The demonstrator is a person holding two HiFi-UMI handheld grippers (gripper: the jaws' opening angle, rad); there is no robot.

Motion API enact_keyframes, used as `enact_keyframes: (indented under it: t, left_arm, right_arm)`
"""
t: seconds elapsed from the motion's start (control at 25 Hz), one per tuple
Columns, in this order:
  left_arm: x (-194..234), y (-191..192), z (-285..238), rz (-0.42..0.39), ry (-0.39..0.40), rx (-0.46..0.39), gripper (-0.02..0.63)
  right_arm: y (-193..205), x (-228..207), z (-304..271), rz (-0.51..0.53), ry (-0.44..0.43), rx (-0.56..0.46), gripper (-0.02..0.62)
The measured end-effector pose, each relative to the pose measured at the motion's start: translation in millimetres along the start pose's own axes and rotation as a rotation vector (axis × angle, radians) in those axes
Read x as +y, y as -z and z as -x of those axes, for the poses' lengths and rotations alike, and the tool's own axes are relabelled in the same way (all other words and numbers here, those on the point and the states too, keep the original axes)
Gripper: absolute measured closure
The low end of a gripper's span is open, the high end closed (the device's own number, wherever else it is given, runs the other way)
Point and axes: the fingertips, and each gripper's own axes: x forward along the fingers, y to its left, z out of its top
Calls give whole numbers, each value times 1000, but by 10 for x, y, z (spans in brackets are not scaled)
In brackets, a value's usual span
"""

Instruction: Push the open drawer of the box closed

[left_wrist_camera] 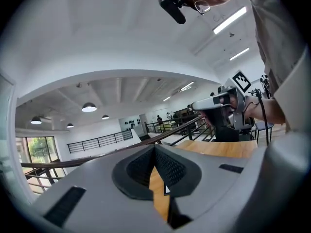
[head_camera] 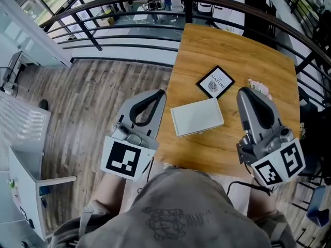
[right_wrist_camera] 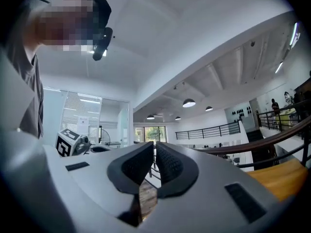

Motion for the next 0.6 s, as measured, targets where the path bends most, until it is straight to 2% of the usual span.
enact_keyframes:
  t: [0.24,0.4,0.6]
  left_arm:
    - [11,-187,129,19,-4,-28,591]
    - [35,-158,178,9,-1,-14,591]
    - [34,-71,214,3,-7,5,591]
  right_arm:
    - [-209,-35,187,80,53,-44,555]
    - [-128,27,187,42,19,-30,555]
    - [113,84,173,60,6,33,556]
